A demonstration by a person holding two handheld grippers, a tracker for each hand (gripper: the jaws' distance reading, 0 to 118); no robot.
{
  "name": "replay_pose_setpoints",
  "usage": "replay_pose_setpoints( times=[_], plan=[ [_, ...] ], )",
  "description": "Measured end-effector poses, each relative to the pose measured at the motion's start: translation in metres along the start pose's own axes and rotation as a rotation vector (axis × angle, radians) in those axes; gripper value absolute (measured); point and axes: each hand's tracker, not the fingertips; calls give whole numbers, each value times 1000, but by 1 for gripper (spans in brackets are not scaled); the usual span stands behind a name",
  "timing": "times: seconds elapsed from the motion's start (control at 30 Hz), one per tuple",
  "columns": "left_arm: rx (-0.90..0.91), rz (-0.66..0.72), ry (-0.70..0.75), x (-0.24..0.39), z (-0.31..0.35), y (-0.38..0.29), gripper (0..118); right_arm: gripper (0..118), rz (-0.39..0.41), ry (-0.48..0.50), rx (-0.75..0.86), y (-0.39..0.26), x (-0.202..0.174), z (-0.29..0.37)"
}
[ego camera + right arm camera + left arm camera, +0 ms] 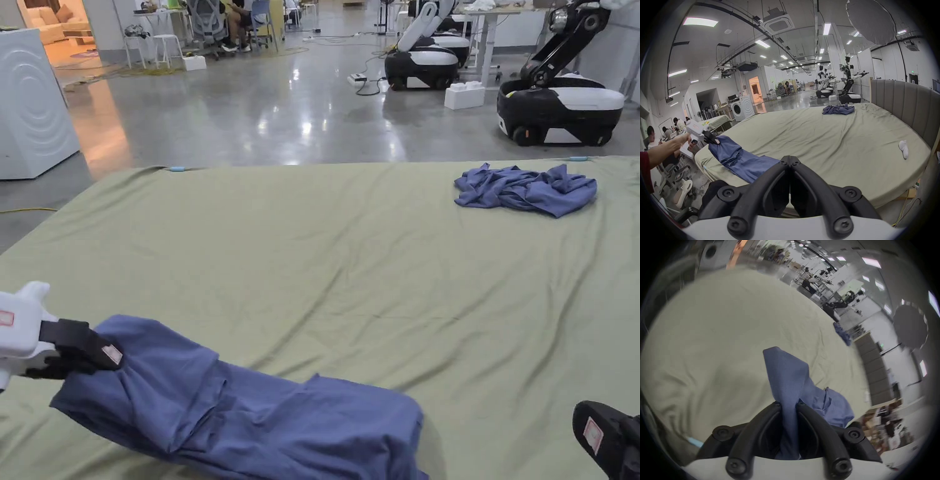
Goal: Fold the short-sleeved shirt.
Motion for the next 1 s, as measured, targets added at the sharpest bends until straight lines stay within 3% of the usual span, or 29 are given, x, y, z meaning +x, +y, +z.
replay_pose_setpoints(
  times=[0.07,0.23,0.37,0.5,0.6,0.63,0.67,0.7,0.73,0.8,0.87,0.9,0.93,0.97,1.0],
  plan=[
    [-10,4,-25,20,5,-2,9,3,-7,2,-6,-1,-1,-5],
    [-43,-134,-140,107,-30,-23,9,3,-45,26,-23,-3,-2,-8],
    [-128,-299,-173,181,-86,-53,9,3,-21,6,-27,-2,-4,-2],
    [-251,-456,-138,227,-154,-89,9,3,-48,-5,-35,-4,5,2],
    [-288,-386,-156,229,-186,-99,9,3,-68,-24,-32,-6,12,3],
    [-290,-388,-128,227,-191,-100,14,3,-74,-24,-35,-7,15,4],
    [-289,-394,-132,222,-193,-100,23,3,-79,-24,-34,-7,16,5],
    [-277,-384,-149,219,-190,-99,41,3,-80,-25,-32,-6,18,6],
    [-251,-338,-176,213,-183,-99,47,3,-79,-27,-31,-5,18,7],
    [-204,-287,-202,199,-160,-92,48,3,-73,-34,-27,-4,20,8],
    [-47,-289,-219,188,-127,-84,48,3,-81,-39,-28,-3,24,10],
    [75,-272,-170,181,-109,-86,46,3,-89,-37,-25,-4,25,11],
    [222,-272,-99,175,-94,-91,38,3,-96,-36,-23,-5,26,10],
    [341,-304,-47,176,-83,-96,7,3,-101,-35,-25,-5,27,9],
    [420,-385,9,179,-85,-107,0,3,-109,-34,-26,-5,27,7]
  ],
)
